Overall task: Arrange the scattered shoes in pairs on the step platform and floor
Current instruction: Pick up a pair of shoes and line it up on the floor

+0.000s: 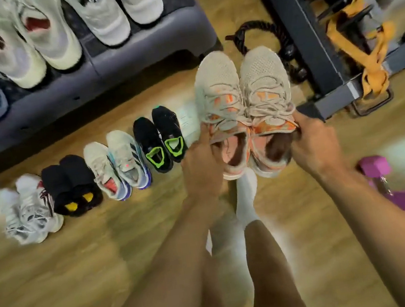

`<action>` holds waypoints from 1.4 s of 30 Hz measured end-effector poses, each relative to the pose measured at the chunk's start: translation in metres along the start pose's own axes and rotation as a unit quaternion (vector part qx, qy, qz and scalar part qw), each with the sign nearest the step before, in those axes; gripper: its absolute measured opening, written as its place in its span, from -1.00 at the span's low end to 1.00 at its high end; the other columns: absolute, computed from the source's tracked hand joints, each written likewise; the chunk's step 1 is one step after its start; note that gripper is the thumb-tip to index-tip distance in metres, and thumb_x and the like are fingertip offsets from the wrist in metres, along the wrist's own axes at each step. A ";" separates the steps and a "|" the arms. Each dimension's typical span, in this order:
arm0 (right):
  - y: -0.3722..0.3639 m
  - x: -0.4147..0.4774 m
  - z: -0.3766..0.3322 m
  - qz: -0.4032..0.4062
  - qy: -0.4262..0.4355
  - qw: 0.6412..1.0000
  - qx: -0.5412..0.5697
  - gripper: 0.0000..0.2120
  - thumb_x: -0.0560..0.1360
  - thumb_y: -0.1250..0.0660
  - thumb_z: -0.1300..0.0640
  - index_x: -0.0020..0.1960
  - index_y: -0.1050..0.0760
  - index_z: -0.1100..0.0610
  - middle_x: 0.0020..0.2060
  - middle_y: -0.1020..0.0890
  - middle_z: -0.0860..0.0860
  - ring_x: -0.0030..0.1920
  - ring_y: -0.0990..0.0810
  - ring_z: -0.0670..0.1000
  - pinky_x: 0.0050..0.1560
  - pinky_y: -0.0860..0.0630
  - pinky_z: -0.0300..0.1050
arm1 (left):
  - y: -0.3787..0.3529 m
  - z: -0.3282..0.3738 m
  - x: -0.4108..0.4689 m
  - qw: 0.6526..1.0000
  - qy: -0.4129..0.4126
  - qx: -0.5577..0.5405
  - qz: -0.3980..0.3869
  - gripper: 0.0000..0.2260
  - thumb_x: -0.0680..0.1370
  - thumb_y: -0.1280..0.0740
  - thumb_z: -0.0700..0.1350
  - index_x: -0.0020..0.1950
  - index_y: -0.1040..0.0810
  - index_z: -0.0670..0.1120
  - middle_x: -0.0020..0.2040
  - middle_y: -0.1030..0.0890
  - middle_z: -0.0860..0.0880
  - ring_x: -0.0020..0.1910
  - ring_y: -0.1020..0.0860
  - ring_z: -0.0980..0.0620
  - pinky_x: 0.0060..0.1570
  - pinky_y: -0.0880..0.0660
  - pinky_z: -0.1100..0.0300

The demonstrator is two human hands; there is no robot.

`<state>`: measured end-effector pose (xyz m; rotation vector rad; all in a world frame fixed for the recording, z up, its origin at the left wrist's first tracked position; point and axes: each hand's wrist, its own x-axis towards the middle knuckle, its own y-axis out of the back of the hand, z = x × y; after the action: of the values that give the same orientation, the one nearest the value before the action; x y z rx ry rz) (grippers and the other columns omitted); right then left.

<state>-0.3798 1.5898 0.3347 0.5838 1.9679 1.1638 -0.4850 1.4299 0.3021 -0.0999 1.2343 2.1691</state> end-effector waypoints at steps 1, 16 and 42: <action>-0.019 0.020 0.006 -0.010 0.002 1.000 -0.007 -0.67 0.49 -0.17 0.23 0.23 -0.46 0.08 -0.01 -0.60 0.29 -0.03 -0.53 0.36 -0.17 -0.37 -0.01 | -0.017 -0.011 0.014 1.000 0.009 0.004 0.005 -0.50 0.56 -0.16 -0.21 0.51 -0.23 -0.02 -0.21 -0.58 -0.21 -0.22 -0.53 -0.18 -0.26 -0.36 0.02; -0.263 0.238 0.058 -0.150 0.108 0.979 -0.089 -0.47 0.44 -0.28 0.16 0.41 -0.33 0.10 0.02 -0.59 0.29 0.00 -0.54 0.33 -0.12 -0.39 0.00 | -0.216 -0.154 0.186 0.986 0.168 0.002 -0.007 -0.52 0.53 -0.18 -0.22 0.47 -0.31 -0.03 0.05 -0.61 -0.26 0.07 -0.52 -0.28 -0.05 -0.47 -0.04; -0.114 0.145 -0.082 -0.159 0.239 0.956 -0.063 -0.45 0.57 -0.19 0.07 0.52 -0.14 0.13 0.43 -0.33 0.19 0.41 -0.32 0.18 0.36 -0.34 0.04 | -0.007 -0.086 0.138 0.995 0.078 -0.050 0.045 -0.54 0.59 -0.22 -0.06 0.48 -0.28 -0.10 0.40 -0.40 -0.10 0.39 -0.34 -0.05 0.37 -0.25 0.11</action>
<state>-0.5333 1.5938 0.2037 -0.1004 2.2553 1.2913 -0.6115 1.4310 0.1991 -0.2659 1.2374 2.3378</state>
